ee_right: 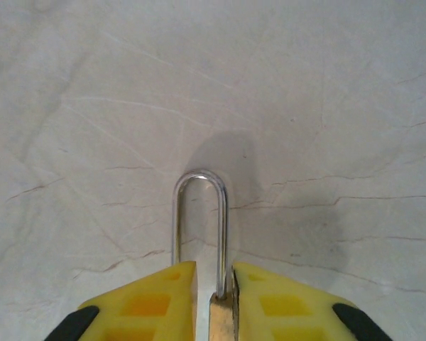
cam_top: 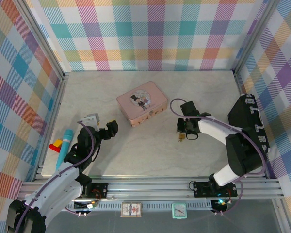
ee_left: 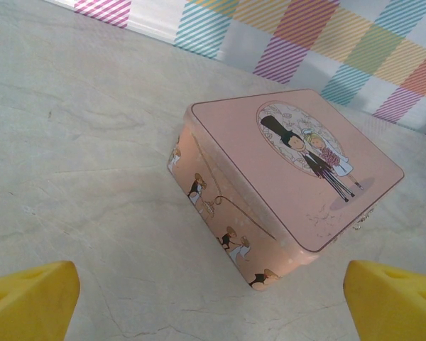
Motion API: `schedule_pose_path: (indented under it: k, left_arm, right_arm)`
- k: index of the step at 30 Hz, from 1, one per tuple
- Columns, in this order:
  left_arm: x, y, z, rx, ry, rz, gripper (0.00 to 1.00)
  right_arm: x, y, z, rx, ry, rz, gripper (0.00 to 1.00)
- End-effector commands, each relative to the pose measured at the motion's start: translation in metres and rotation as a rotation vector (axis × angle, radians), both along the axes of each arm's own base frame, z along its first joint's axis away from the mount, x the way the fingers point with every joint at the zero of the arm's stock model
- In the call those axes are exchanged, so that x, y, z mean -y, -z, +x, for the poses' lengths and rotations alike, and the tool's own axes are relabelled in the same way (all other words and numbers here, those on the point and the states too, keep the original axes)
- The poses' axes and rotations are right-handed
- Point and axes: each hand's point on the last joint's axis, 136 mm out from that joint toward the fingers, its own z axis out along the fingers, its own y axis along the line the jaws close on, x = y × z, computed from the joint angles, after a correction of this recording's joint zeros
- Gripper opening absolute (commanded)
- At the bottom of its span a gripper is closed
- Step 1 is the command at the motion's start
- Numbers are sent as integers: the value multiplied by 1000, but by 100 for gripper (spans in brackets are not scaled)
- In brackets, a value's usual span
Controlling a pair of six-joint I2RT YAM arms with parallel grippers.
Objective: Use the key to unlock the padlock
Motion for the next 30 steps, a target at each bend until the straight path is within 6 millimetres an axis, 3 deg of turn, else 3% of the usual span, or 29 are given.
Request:
schedule_pose_path:
  k: [1,10,17,20,23,30]
  left_arm:
    - [-6,-3,1,26,-19,34,96]
    - [-25,-39,9,77,-133,76,100]
    - [-45,-81,23,151,-278,94,100]
    - [-55,-87,31,176,-355,149,100]
    - [-72,-81,38,163,-467,236,100]
    - [-92,-40,52,123,-569,453,100]
  right_arm:
    - [-3,-41,3,84,-41,32,24]
    - [8,-153,-2,428,-138,31,40]
    - [29,-210,-3,704,-114,-30,62]
    - [32,-217,3,820,-136,-79,75]
    - [34,-213,11,894,-174,-157,86]
    - [52,-172,29,830,-179,-353,94]
